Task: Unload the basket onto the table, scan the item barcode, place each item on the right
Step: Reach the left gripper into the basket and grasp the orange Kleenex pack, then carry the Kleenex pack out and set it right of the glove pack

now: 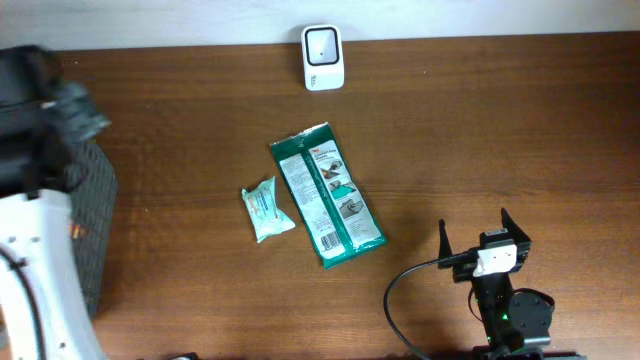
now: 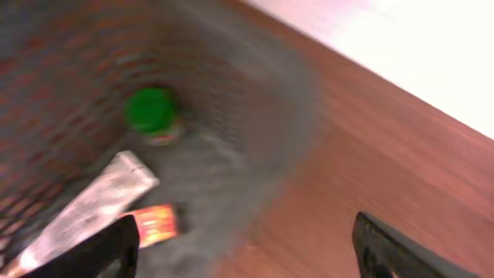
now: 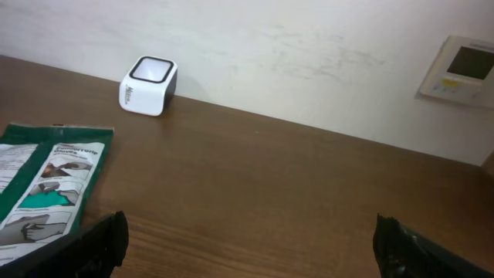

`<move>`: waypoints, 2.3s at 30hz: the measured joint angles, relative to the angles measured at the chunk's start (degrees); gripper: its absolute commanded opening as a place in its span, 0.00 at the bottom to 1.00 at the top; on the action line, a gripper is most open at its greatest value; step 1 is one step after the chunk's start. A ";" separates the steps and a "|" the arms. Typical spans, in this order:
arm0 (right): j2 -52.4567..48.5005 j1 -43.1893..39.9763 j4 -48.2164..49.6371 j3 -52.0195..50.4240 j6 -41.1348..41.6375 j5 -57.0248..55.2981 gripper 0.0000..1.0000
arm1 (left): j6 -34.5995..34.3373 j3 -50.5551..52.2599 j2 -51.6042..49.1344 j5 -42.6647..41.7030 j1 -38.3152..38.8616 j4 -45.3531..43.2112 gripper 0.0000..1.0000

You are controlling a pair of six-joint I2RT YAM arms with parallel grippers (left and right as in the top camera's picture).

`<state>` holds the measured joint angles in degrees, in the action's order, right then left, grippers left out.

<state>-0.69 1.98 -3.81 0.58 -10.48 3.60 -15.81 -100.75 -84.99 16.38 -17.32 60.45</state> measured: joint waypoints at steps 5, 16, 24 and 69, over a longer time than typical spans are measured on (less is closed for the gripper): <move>0.00 0.00 0.00 0.00 -0.07 0.00 0.98 | -0.68 -0.04 -5.68 -0.57 -12.79 0.04 0.67; 0.00 0.00 0.00 0.00 -0.04 0.00 0.98 | -1.11 2.29 -27.91 -3.48 -19.04 4.31 0.56; 0.00 0.00 0.00 0.00 -0.02 0.00 0.98 | -1.79 15.06 -29.14 -3.52 -19.04 -6.64 0.64; 0.00 0.00 0.00 0.00 -0.04 0.17 0.98 | 8.63 -21.18 -40.06 -7.63 53.99 4.42 0.00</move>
<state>-0.69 1.98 -3.81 0.58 -10.52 3.77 -7.18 -121.93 -125.05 8.75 36.67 64.86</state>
